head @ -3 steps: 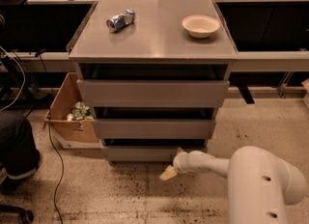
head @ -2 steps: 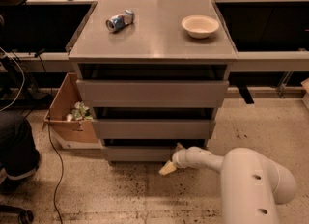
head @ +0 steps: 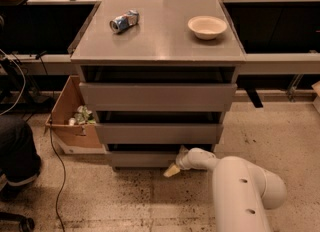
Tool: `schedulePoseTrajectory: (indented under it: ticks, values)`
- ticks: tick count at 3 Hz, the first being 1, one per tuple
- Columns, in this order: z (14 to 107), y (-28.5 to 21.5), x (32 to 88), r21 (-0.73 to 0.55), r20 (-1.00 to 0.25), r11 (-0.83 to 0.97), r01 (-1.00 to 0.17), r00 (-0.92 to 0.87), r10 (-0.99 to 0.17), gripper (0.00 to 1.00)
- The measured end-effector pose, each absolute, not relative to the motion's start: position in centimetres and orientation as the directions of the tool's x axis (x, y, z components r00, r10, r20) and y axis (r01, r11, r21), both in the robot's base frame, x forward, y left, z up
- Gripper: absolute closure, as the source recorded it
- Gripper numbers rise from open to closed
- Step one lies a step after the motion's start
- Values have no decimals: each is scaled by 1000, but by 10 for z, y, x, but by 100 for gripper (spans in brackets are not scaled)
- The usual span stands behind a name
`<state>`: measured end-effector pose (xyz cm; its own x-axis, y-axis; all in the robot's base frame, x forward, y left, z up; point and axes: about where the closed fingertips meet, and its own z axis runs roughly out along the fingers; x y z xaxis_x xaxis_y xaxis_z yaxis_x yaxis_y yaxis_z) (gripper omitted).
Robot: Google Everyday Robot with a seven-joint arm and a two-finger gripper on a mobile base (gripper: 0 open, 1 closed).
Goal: Open bottom drawer
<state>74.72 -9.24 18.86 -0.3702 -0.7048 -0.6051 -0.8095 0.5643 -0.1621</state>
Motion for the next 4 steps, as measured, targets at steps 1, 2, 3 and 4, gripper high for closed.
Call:
schedulePoseTrajectory:
  ticks: [1, 2, 3, 4]
  values:
    - [164, -89, 741, -132, -591, 560, -818, -388, -707, 14]
    - [166, -89, 740, -128, -590, 557, -820, -389, -708, 37]
    - [178, -90, 740, -128, -590, 557, -820, -389, -708, 41]
    - [187, -91, 740, -128, -590, 557, -821, -389, -708, 19]
